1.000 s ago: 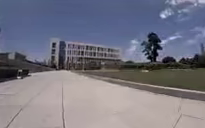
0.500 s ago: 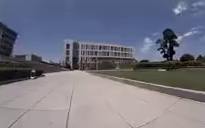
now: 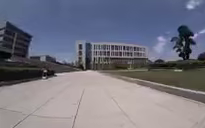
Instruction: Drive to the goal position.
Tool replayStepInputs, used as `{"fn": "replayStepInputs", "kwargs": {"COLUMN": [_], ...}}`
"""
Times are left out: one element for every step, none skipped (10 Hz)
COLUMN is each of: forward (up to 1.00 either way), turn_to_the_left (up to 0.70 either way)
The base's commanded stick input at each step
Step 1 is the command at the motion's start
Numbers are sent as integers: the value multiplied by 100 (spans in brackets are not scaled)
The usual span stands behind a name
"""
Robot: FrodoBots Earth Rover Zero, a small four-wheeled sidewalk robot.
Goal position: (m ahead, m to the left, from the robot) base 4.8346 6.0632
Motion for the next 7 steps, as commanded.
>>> {"fn": "replayStepInputs", "kwargs": {"forward": [70,70,70,70,70,70,70], "turn_to_the_left": [0,0,0,0,0,0,0]}}
